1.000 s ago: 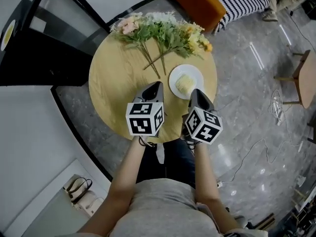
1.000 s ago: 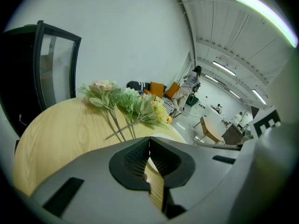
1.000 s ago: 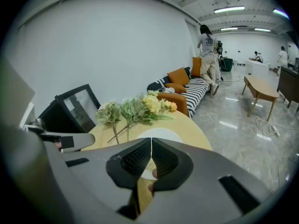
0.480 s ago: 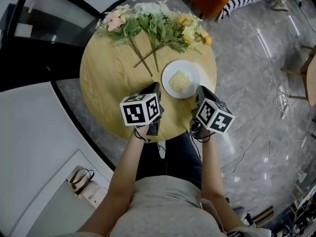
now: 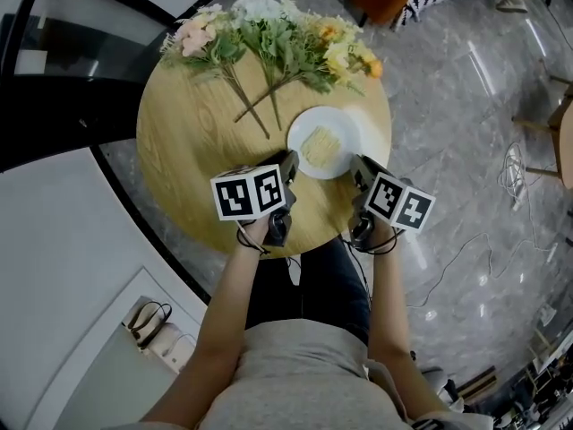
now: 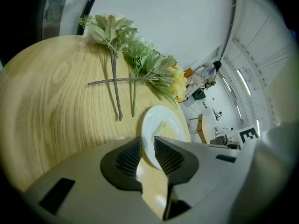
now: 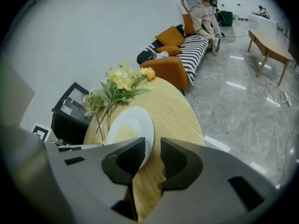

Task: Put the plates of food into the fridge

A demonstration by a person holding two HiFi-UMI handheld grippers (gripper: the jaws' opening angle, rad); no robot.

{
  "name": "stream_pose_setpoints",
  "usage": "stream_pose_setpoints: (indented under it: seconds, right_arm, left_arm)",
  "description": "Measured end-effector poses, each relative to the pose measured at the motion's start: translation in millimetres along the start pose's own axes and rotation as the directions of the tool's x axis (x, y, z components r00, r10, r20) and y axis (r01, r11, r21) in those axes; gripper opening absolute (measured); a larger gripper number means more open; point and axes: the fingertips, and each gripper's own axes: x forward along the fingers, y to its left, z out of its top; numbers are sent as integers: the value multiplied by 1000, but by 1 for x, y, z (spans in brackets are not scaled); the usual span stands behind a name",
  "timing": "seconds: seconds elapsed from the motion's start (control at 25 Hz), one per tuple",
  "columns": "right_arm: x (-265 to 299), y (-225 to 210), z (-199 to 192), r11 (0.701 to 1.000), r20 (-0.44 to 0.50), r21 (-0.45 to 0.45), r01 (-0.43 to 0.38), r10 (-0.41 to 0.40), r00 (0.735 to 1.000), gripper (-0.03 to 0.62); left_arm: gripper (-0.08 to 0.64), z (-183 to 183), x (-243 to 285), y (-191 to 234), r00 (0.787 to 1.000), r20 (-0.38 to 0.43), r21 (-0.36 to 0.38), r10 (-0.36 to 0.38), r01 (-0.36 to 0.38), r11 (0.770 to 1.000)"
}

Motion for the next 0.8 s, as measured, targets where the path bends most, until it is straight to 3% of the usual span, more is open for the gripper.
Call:
stream_pose_setpoints:
  seconds: [0.8]
  right_arm:
    - [8, 7, 0, 982, -117, 134, -135, 151, 982, 101]
  left_arm:
    - [86, 5, 9, 15, 999, -45, -96, -13, 8, 995]
